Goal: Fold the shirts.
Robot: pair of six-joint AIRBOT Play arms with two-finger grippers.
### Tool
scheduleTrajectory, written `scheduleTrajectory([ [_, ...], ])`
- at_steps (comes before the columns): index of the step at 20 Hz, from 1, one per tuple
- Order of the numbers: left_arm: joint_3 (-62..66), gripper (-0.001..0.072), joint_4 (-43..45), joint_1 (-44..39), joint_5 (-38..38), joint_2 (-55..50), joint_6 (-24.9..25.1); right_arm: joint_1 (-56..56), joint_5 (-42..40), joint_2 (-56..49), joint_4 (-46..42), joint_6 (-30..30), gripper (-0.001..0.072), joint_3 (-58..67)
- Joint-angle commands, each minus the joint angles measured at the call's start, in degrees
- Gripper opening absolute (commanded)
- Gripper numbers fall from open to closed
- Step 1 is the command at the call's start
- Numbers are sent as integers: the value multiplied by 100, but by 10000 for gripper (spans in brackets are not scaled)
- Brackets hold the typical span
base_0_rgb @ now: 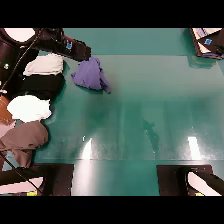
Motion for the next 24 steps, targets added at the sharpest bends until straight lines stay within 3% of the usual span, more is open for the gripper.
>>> scheduleTrajectory([
  [1,-2,24,-2,-2,2,2,2,4,-4,-9,9,2,15,-7],
  [13,0,24,2,-2,9,4,-4,4,-2,-20,11,2,15,-9],
  [16,0,34,103,0,358,-39,-2,4,-37,-22,11,2,15,-9],
  [17,-2,285,448,15,483,-127,-118,4,-42,-22,11,2,15,-9],
  [18,-2,451,857,50,546,-262,-531,4,-28,-22,13,4,15,-9],
  [20,-2,437,1561,175,398,-728,-1139,4,50,-22,11,4,15,-9],
  [24,0,438,1239,588,356,-1895,-1156,4,210,-22,11,4,15,-9],
])
